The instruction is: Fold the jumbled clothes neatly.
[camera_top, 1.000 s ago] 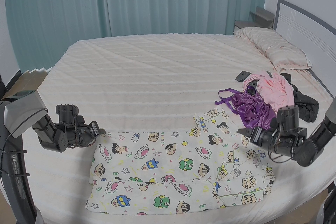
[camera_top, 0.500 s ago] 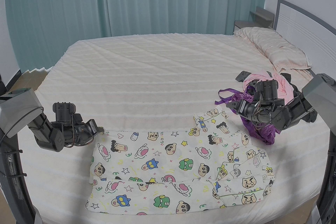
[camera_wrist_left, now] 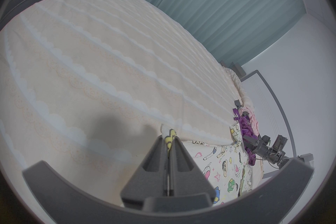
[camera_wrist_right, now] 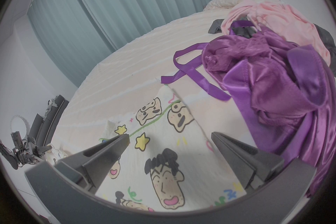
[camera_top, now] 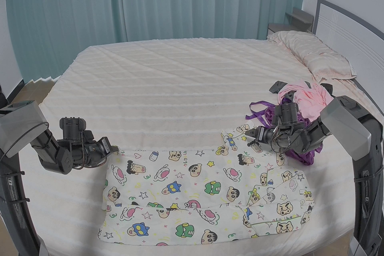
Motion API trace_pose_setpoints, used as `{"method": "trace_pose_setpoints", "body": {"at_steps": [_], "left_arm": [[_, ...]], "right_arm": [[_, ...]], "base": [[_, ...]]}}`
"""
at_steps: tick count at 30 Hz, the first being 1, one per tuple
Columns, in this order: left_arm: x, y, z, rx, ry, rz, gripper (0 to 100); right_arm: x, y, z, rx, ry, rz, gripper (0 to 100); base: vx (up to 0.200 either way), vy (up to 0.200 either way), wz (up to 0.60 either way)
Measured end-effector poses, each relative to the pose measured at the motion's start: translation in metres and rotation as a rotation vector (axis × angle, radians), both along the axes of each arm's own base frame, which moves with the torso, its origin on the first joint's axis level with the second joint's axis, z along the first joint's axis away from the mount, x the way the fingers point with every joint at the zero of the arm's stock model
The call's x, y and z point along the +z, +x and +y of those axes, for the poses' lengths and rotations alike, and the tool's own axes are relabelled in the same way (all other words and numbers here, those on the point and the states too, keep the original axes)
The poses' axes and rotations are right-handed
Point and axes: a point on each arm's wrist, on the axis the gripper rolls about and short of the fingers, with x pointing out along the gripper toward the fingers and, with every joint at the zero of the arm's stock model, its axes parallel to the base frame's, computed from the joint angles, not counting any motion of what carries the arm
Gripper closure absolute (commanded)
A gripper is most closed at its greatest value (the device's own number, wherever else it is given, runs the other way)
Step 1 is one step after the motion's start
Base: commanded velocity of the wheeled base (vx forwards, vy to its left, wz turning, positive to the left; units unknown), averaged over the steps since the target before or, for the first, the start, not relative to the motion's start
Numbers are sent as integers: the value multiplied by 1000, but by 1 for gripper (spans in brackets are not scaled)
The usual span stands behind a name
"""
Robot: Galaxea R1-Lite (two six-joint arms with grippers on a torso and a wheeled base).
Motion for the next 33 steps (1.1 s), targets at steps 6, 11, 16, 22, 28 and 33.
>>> {"method": "trace_pose_setpoints", "body": {"at_steps": [6,11,16,22,28,33], "left_arm": [[0,0,0,-1,0,0,100],[0,0,-1,-1,0,0,100],[0,0,-1,-3,0,0,100],[0,0,-1,-3,0,-1,100],[1,1,-1,-2,6,-7,100],[3,2,-1,-1,8,-15,100]], "right_arm": [[-11,6,2,3,-7,5,0],[-17,8,3,5,-8,5,0],[-18,7,5,9,-10,9,100],[-17,5,6,12,-10,13,100],[-16,2,5,12,-10,15,100],[-9,1,2,5,3,-22,100]], "base": [[0,0,0],[0,0,0],[0,0,0],[0,0,0],[0,0,0],[0,0,0]]}}
